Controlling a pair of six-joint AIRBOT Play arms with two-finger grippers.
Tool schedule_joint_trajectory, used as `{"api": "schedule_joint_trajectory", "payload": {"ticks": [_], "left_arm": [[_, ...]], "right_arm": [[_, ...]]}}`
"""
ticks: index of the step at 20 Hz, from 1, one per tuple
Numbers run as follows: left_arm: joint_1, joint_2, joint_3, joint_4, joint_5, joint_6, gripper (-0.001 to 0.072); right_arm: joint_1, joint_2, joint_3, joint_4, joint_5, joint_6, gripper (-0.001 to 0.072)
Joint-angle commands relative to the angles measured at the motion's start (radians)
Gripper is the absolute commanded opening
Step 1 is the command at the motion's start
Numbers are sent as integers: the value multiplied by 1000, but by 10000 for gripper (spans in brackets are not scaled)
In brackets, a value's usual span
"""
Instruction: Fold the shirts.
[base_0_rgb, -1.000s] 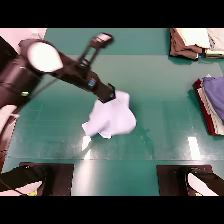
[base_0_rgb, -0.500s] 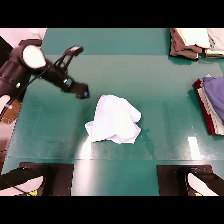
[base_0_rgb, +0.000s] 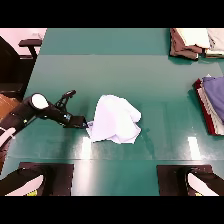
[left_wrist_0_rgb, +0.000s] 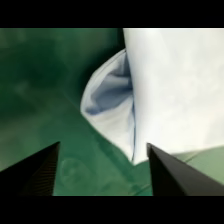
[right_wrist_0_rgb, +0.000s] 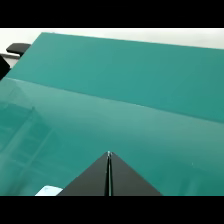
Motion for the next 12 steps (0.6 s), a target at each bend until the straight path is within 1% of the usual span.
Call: {"api": "schedule_joint_trajectory", "payload": {"ticks": [1,4,6,7,8,9,10,12], "left_arm": [[-32,8,-94,-104,147,23,465],[-101,8,-94,-103,222,20,465],[-114,8,-94,-101,229,18,274],[-114,8,-94,-93,228,18,195],[-114,8,-94,-74,229,18,45],[-105,8,-90,-64,225,17,27],[-84,8,-75,-56,204,11,27],[-4,8,0,-33,123,14,27]], "right_arm": [[1,-17,0,3,42,0,19],[2,-44,0,3,72,0,19],[2,-61,0,3,92,0,19],[2,-68,0,3,101,0,19],[2,-75,0,3,111,0,19],[2,-82,0,3,123,0,19],[2,-89,0,3,136,1,19],[9,-108,-1,2,178,1,19]]}}
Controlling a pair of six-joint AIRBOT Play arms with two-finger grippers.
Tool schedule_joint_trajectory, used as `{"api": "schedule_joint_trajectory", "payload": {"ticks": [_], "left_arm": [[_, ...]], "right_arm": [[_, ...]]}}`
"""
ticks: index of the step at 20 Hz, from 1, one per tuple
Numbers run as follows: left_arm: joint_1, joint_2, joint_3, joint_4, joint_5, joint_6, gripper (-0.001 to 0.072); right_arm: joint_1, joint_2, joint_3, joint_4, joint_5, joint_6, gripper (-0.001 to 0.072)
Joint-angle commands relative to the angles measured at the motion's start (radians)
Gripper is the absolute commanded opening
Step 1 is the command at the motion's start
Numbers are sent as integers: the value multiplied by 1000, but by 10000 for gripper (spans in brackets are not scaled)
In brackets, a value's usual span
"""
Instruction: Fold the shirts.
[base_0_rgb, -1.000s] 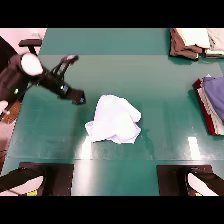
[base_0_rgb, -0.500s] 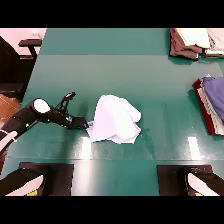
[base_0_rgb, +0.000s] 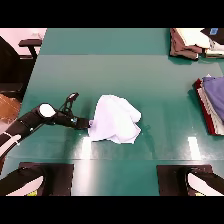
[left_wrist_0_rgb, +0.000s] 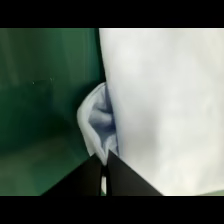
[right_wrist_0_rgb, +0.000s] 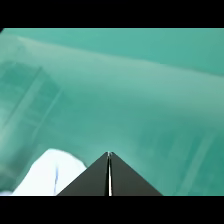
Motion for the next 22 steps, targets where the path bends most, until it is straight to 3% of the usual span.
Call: {"api": "schedule_joint_trajectory", "payload": {"ticks": [1,7,11,12,13,14,22], "left_arm": [[107,1,112,60,-105,-2,27],[270,1,433,256,-213,-2,27],[293,1,486,282,-225,-2,27],[293,1,485,282,-233,-2,27],[293,1,485,282,-240,-2,27],[293,1,485,282,-243,-2,27],[293,1,485,281,-245,-3,27]], "right_arm": [[17,-35,-1,-1,80,0,19],[190,-200,-1,-3,121,0,19],[296,-396,-1,-2,56,0,28],[313,-447,-1,2,42,0,140],[328,-500,0,8,40,0,361],[341,-552,0,18,45,0,495],[441,-832,0,192,30,-5,495]]}}
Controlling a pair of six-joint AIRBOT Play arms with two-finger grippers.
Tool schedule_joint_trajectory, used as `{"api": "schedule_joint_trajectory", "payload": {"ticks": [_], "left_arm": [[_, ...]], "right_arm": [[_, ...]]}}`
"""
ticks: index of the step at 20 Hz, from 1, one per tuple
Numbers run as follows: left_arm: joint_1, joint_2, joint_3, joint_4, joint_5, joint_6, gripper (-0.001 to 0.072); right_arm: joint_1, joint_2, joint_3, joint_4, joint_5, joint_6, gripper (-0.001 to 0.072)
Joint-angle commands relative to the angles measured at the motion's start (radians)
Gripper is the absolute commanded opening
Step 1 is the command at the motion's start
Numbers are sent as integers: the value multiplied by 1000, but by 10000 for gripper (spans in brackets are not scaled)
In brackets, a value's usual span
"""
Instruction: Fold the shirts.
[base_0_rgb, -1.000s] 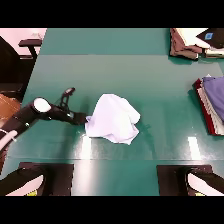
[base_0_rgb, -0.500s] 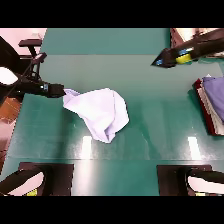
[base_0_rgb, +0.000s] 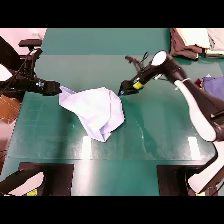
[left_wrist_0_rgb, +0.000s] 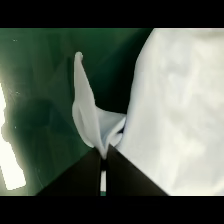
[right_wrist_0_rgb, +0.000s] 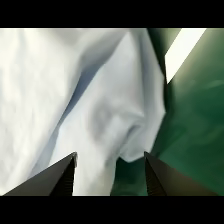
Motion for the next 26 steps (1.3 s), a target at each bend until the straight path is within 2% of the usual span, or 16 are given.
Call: {"api": "schedule_joint_trajectory", "payload": {"ticks": [1,4,5,6,7,11,15,18,21,24,26], "left_arm": [[1,1,2,1,-3,0,27],[1,1,2,-5,-3,0,27],[1,1,2,-5,-3,0,27],[1,1,2,-5,-3,0,27],[1,1,2,-6,-3,0,27],[1,68,74,-3,-6,0,26],[1,208,323,-4,-7,0,26],[1,291,501,-19,-8,0,26],[1,318,632,-97,-26,0,26],[1,317,669,-190,-27,0,26],[1,298,658,-188,-30,0,26]], "right_arm": [[46,-95,0,72,-45,-3,495],[73,-118,1,90,-107,-10,471],[79,-119,1,91,-126,-20,342],[81,-117,5,90,-136,-49,135],[81,-117,22,89,-134,-75,18],[48,-55,180,-24,-47,-77,17],[0,196,304,-228,27,-21,17],[-9,430,305,-311,61,26,16],[-4,615,305,-373,93,116,17],[-4,726,272,-398,90,189,16],[-4,777,178,-399,70,259,17]]}}
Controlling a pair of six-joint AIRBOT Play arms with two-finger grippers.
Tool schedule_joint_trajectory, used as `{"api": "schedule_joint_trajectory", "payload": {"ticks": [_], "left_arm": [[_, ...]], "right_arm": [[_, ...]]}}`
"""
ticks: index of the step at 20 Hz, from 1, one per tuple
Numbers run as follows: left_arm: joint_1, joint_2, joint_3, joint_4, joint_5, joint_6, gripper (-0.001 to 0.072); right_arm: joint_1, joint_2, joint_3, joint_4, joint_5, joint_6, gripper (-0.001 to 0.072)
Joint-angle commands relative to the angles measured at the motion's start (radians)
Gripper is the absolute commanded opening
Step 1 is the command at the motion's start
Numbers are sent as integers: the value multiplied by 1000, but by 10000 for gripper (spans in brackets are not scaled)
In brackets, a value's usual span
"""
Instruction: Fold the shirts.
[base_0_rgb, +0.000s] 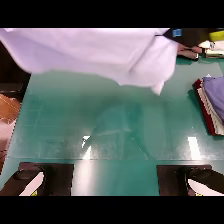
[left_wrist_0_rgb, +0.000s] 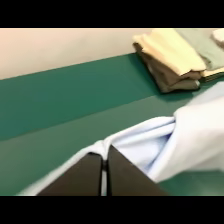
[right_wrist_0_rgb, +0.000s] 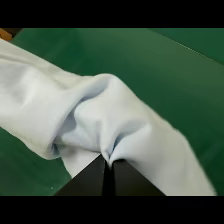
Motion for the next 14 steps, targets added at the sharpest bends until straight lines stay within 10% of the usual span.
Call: {"api": "schedule_joint_trajectory", "payload": {"ticks": [1,12,13,14], "left_arm": [[1,-18,15,-41,-2,0,26],[1,-304,-336,178,-149,8,26],[1,-315,-352,216,-159,8,26],[1,-322,-356,249,-175,8,26]], "right_arm": [[-1,109,-132,-38,-10,133,17],[295,118,-832,-28,-271,194,19],[326,118,-844,-28,-255,194,105],[343,118,-845,-28,-239,194,358]]}}
